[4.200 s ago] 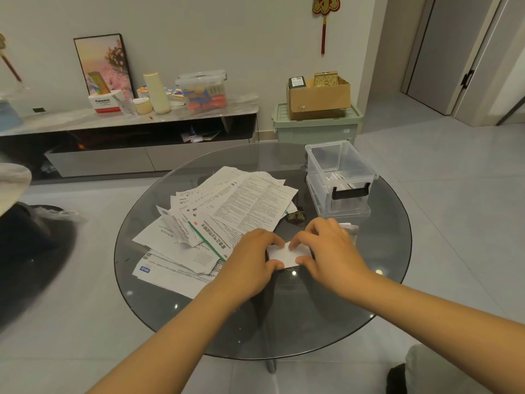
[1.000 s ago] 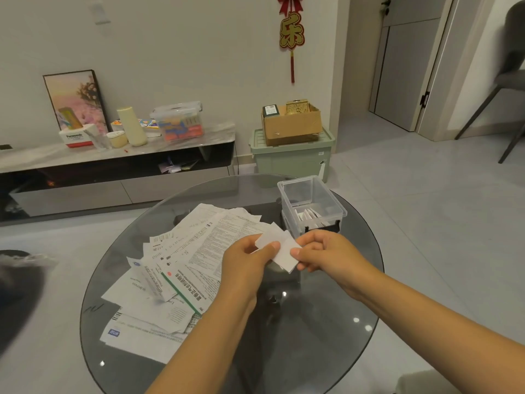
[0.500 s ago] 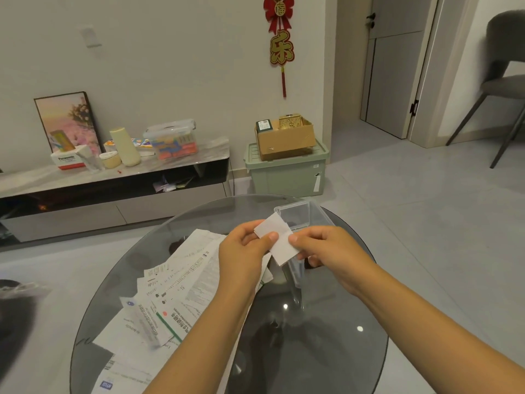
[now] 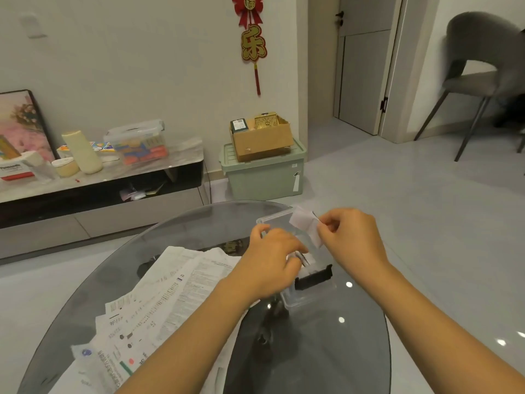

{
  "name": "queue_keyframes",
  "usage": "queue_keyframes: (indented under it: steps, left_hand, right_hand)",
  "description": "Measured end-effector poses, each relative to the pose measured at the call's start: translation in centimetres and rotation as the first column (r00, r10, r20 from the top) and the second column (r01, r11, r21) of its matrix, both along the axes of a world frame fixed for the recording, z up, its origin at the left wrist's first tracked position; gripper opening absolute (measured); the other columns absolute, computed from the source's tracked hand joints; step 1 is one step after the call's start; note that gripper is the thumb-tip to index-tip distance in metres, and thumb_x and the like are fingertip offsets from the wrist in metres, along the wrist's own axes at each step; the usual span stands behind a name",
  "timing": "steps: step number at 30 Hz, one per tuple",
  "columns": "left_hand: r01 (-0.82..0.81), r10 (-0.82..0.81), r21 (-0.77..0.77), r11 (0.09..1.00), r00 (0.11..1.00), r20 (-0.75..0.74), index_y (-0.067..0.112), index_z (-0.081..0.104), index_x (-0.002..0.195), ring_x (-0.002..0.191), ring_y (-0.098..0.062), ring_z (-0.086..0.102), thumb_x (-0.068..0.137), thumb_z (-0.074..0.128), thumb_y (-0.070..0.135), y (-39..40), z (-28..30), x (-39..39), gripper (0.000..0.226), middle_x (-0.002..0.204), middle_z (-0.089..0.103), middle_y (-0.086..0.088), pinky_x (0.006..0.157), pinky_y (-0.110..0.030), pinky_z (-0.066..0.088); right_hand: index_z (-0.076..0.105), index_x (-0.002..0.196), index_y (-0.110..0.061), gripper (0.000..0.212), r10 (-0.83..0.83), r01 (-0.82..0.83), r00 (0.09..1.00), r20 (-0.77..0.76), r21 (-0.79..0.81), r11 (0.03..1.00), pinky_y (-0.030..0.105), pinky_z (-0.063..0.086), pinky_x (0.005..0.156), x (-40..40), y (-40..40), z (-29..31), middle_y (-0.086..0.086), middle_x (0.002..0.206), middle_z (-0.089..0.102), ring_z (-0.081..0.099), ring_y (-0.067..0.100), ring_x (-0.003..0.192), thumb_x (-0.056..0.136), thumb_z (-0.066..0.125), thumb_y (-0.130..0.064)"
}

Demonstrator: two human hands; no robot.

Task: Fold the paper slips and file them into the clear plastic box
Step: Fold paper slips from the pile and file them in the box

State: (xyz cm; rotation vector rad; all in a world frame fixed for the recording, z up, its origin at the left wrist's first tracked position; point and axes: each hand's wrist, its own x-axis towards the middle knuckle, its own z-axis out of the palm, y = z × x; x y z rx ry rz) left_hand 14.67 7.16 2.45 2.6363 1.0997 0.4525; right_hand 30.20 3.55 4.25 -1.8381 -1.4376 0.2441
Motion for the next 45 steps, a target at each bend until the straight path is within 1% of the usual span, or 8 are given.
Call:
queue_keyframes:
  steps: [3,8,14,16,19,31,39,45]
  left_hand:
    - [0.113,-0.108,0.037,0.993,0.988,-0.107,0.021,0.065,0.110,0.114,-0.005,0.042,0.078,0.024,0.028,0.4,-0.5,0.5,0.053,0.116,0.061,0.009,0.111,-0.032,0.004]
    - [0.119,-0.115,0.087,0.989,0.992,-0.057,0.021,0.070,0.105,0.104,-0.007,0.046,0.076,0.012,0.037,1.0,-1.7,0.1,0.066,0.111,0.064,0.007,0.110,-0.029,0.004]
    - [0.095,-0.097,0.030,0.995,0.989,0.110,0.018,0.070,0.103,0.109,-0.005,0.045,0.071,0.011,0.037,0.9,-2.5,-0.5,0.070,0.110,0.064,0.009,0.112,-0.024,-0.002]
    - [0.093,-0.096,0.028,0.995,0.988,0.118,0.018,0.071,0.104,0.109,-0.005,0.045,0.071,0.011,0.037,1.0,-2.6,-0.6,0.071,0.109,0.064,0.008,0.111,-0.022,-0.004]
    - [0.100,-0.102,0.028,0.995,0.991,0.084,0.020,0.070,0.106,0.109,-0.006,0.045,0.076,0.015,0.034,1.0,-2.7,-0.5,0.065,0.110,0.065,0.009,0.111,-0.023,-0.005]
    - [0.037,-0.037,-0.028,0.999,0.999,0.004,0.021,0.063,0.122,0.128,-0.005,0.034,0.081,0.020,0.028,0.3,-2.0,-0.1,0.059,0.134,0.053,0.006,0.115,-0.037,-0.008]
    - [-0.117,0.116,0.014,0.993,0.993,0.037,0.023,0.054,0.131,0.135,-0.004,0.025,0.081,0.017,0.031,-2.2,0.1,-0.9,0.063,0.141,0.045,0.007,0.115,-0.036,-0.012]
    - [-0.365,0.347,0.092,0.926,0.923,0.167,0.025,0.056,0.126,0.127,-0.004,0.034,0.080,0.019,0.031,-7.0,0.6,-3.6,0.059,0.130,0.051,0.009,0.115,-0.033,-0.009]
  right_hand:
    - [0.067,0.101,-0.014,0.020,0.029,-0.023,0.990,0.140,-0.044,0.999,0.030,0.048,0.071,-0.6,0.2,-0.7,0.002,0.091,0.067,0.060,0.020,0.085,0.086,0.054,-0.012]
    - [0.066,0.102,-0.016,0.023,0.101,0.010,0.884,0.456,-0.234,0.972,0.028,0.046,0.068,-1.6,0.9,-1.3,0.002,0.098,0.065,0.058,0.021,0.090,0.084,0.053,-0.009]
    - [0.059,0.096,-0.018,0.014,0.186,0.134,0.667,0.721,-0.363,0.922,0.023,0.027,0.058,-2.9,1.5,0.1,-0.002,0.072,0.047,0.047,0.021,0.082,0.087,0.051,-0.010]
    - [0.058,0.098,-0.016,0.013,0.221,0.107,0.658,0.720,-0.380,0.919,0.024,0.031,0.066,-3.0,1.8,-0.1,0.001,0.095,0.059,0.053,0.020,0.097,0.088,0.051,-0.013]
    - [0.061,0.102,-0.016,0.016,0.274,0.061,0.668,0.692,-0.418,0.907,0.025,0.033,0.070,-2.3,2.4,-0.8,0.001,0.110,0.053,0.044,0.020,0.111,0.089,0.052,-0.020]
    - [0.071,0.097,-0.027,0.024,0.259,-0.035,0.898,0.355,-0.530,0.847,0.029,0.049,0.078,0.6,2.9,0.1,-0.001,0.111,0.060,0.060,0.020,0.097,0.074,0.078,-0.030]
    - [0.067,0.110,-0.029,0.023,0.194,-0.128,0.912,0.361,-0.200,0.971,0.026,0.038,0.082,0.0,0.1,0.7,-0.001,0.109,0.051,0.045,0.018,0.112,0.089,0.061,-0.034]
    - [0.067,0.112,-0.028,0.024,0.357,-0.357,0.903,0.238,-0.046,0.933,0.026,0.042,0.081,-3.6,-3.4,0.5,-0.004,0.098,0.050,0.047,0.014,0.105,0.090,0.059,-0.032]
